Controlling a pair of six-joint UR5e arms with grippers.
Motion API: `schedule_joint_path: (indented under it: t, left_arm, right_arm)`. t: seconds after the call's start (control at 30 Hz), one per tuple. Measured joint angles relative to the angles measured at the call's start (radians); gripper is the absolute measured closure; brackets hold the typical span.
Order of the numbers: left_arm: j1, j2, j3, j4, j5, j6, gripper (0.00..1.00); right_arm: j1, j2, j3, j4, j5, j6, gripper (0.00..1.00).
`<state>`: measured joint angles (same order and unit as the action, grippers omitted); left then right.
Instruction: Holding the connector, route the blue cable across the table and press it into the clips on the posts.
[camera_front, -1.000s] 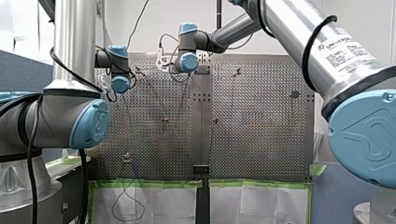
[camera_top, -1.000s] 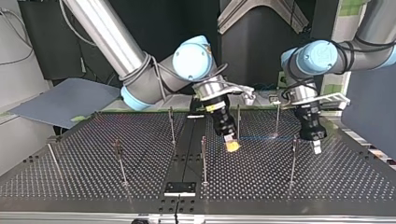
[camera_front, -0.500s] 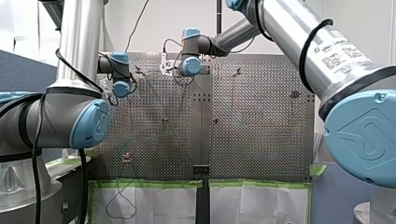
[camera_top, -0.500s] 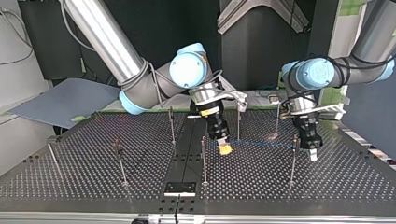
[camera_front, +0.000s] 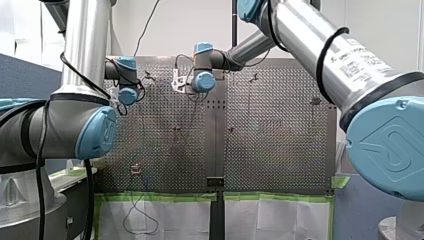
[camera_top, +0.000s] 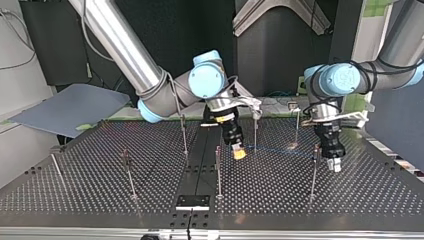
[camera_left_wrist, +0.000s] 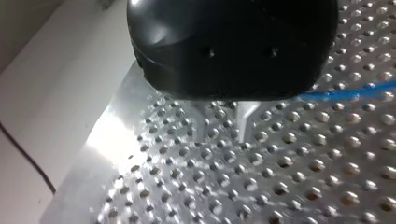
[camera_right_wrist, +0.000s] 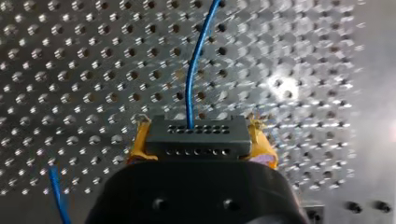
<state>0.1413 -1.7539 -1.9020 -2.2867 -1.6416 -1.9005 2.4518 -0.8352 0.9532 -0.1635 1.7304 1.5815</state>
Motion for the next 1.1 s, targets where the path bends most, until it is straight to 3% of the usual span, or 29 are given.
schedule_joint_path:
  t: [0.03,0.07,0.13,0.23,0.53,1.1]
  left_arm:
    - [0.001,0.0,0.0,-0.008,-0.006,-0.008,0.29]
    - [0.002,0.0,-0.001,-0.018,-0.014,-0.019,0.29]
    - [0.004,0.001,-0.001,-0.036,-0.023,-0.037,0.09]
    - [0.005,0.002,-0.001,-0.064,-0.03,-0.065,0.0]
    - [-0.01,0.027,-0.007,-0.145,-0.028,-0.093,0.0]
    - [-0.019,0.165,-0.126,-0.289,-0.025,-0.129,0.0]
  right_arm:
    - [-0.002,0.003,0.0,0.001,0.005,0.0,1.0]
    - [-0.004,0.006,0.001,0.002,0.01,0.001,1.0]
    - [-0.01,0.01,0.002,0.006,0.018,0.002,1.0]
    - [-0.02,0.012,0.004,0.016,0.023,0.003,1.0]
    - [-0.04,0.015,0.007,0.022,0.026,0.003,1.0]
    - [-0.046,0.018,0.008,0.026,0.023,-0.001,1.0]
